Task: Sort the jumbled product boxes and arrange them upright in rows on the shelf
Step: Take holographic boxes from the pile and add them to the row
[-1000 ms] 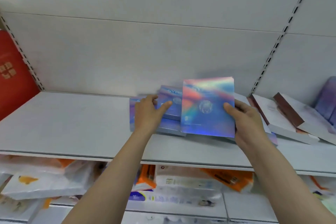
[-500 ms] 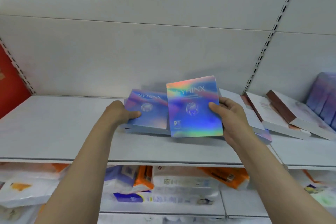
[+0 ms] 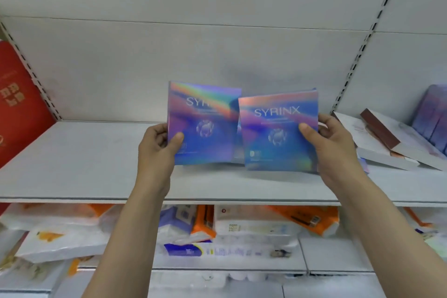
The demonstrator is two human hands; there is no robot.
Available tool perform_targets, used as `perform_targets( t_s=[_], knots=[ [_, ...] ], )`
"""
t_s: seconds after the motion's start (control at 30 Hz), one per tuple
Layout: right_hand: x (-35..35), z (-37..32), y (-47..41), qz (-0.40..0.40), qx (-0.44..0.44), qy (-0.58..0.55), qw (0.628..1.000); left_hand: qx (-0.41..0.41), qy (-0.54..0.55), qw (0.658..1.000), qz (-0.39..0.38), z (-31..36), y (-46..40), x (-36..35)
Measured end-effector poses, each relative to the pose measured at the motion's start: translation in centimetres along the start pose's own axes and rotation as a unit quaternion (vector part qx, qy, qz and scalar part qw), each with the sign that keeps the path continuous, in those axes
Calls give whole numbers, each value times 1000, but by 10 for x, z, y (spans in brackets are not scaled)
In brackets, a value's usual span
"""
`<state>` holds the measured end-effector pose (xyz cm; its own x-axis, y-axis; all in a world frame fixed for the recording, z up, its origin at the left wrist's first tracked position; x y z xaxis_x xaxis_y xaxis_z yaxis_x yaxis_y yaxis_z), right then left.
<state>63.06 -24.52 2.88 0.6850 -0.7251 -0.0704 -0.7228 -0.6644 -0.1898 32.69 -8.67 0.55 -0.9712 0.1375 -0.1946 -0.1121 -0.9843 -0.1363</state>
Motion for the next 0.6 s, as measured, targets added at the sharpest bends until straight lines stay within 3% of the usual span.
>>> perform_targets(
  t_s=[0.3,0.6],
  knots=[
    [93,-19,14,34,29,-56,997,-57,65,996,-18,12,62,-79],
    [286,-27,3,78,55,-53,994,-107,96,989,-28,-6,165,-240]
  ],
)
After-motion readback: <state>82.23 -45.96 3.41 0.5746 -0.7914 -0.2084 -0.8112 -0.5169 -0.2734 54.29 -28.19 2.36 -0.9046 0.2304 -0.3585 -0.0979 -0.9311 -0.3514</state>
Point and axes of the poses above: each hand's wrist, its own y-axis away from the middle knuckle, its own x-axis out of the back of the hand, z = x × y, the point moved 6 cm from there along -y, towards the middle knuckle, and after that the axes turned 2 degrees about y, right-handed, at the moved point
